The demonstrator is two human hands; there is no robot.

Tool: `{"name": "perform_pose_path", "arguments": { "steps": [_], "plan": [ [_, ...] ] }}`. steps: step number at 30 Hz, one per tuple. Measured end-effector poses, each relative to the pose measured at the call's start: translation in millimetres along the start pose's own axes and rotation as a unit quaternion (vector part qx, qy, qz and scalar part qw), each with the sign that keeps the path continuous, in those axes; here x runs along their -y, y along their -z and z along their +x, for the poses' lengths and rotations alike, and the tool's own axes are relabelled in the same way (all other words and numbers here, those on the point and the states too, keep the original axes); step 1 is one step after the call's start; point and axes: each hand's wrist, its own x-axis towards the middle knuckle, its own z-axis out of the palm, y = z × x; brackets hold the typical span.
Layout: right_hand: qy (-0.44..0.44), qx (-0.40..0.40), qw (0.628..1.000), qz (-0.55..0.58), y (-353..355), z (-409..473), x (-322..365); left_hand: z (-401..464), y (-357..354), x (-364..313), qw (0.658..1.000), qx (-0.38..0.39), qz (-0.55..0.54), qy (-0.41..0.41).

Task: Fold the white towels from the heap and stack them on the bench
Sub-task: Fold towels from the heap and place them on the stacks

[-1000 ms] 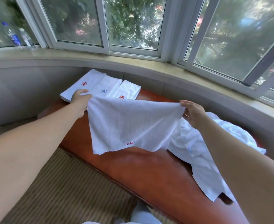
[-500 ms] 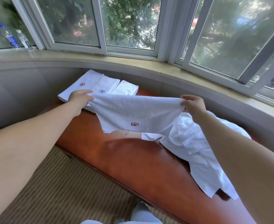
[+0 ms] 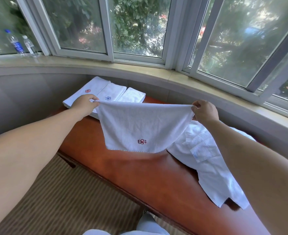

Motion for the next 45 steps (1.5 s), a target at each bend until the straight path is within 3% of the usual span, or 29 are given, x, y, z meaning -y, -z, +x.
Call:
{"name": "perform_pose_path", "arguments": {
  "steps": [4, 7, 10, 12, 15, 17, 20, 23, 25, 28, 33, 39, 45],
  "plan": [
    [-0.071, 0.022, 0.985, 0.155, -2.2, -3.8, 3.0, -4.8, 2.2, -5.4, 0.987, 0.03, -0.142, 0.069],
    [-0.14, 0.084, 0.947, 0.277, -0.4, -8.7, 1.4, -13.5, 5.2, -2.6, 0.955, 0.131, -0.219, 0.15],
    [-0.205, 0.248, 0.922, 0.214, 1.7, -24.7, -13.5, -25.3, 6.3, 11.5, 0.93, 0.296, -0.094, 0.194],
    [-0.236, 0.363, 0.895, 0.104, 2.5, -40.7, -20.9, -34.2, 4.4, 18.9, 0.888, 0.403, 0.045, 0.216],
    [-0.25, 0.443, 0.861, 0.003, 4.8, -55.1, -20.7, -44.1, 0.9, 19.4, 0.82, 0.485, 0.145, 0.267],
    [-0.249, 0.454, 0.855, -0.019, 8.7, -52.8, -16.1, -42.3, 2.4, 15.3, 0.819, 0.481, 0.116, 0.291],
    [-0.238, 0.393, 0.888, -0.014, 9.5, -37.2, -13.4, -31.9, 6.6, 3.6, 0.855, 0.423, 0.063, 0.291],
    [-0.225, 0.266, 0.934, 0.078, -12.8, -17.6, -17.5, -16.8, -4.3, -1.2, 0.918, 0.302, -0.001, 0.256],
    [-0.199, 0.21, 0.945, 0.15, -36.7, -10.1, -18.5, -9.1, -22.4, 3.3, 0.951, 0.218, -0.053, 0.214],
    [-0.155, 0.259, 0.947, 0.113, -75.8, -16.3, -20.7, -13.4, -60.5, 19.8, 0.947, 0.21, -0.123, 0.211],
    [-0.136, 0.349, 0.926, 0.044, -148.3, -44.4, -48.0, -31.4, -133.3, 81.5, 0.943, 0.237, -0.045, 0.23],
    [-0.291, 0.415, 0.86, 0.062, -209.4, -92.3, -103.8, -59.2, -190.8, 145.2, 0.918, 0.281, 0.033, 0.277],
    [-0.408, 0.407, 0.812, 0.088, -255.2, -134.9, -122.7, -75.4, -221.5, 195.0, 0.913, 0.276, 0.097, 0.286]
  ]
}}
